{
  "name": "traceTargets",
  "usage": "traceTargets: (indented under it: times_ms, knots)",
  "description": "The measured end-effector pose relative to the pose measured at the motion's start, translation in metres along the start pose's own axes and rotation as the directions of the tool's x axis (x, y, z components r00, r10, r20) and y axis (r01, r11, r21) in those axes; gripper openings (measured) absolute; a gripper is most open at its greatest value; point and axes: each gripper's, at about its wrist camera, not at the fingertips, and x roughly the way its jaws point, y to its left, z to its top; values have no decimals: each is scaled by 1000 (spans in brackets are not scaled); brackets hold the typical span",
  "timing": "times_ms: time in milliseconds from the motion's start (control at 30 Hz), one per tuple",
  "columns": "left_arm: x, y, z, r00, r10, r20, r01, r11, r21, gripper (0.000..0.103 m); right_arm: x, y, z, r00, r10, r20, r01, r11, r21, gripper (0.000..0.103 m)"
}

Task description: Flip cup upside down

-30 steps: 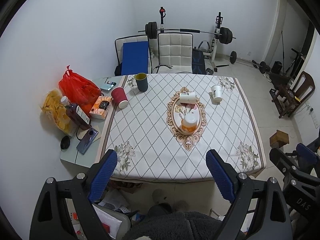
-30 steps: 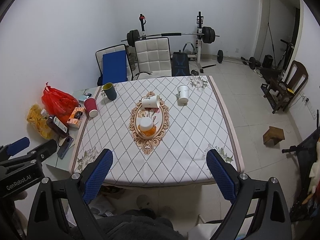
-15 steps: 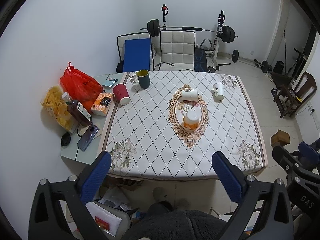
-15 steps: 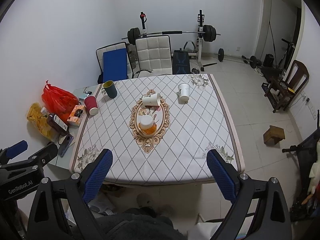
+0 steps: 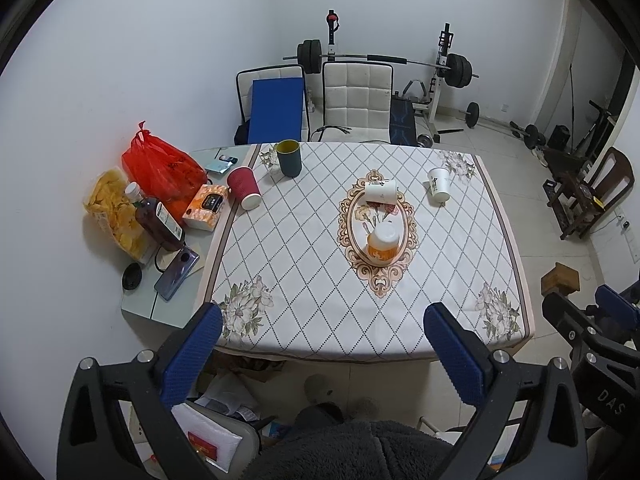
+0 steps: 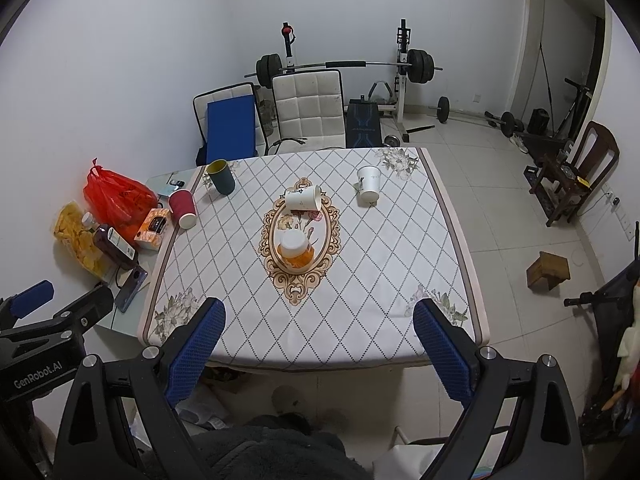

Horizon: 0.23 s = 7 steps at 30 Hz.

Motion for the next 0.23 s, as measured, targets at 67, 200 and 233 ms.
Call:
traceTargets:
  times_ms: [67, 200, 233]
  knots:
    - [0, 1, 0, 1000, -1, 3, 1, 1000, -3, 103, 0, 0, 0, 1000, 3, -1, -3, 1000, 2, 97]
    - [-1, 1, 0, 1000, -1, 9, 1, 1000, -11, 103, 0, 0, 0, 1000, 3, 2, -3, 1000, -1, 97]
    - [-1, 1, 0, 1000, 0, 8, 0, 1000, -11, 103, 0, 1, 0, 1000, 3, 3, -3, 1000, -3, 97]
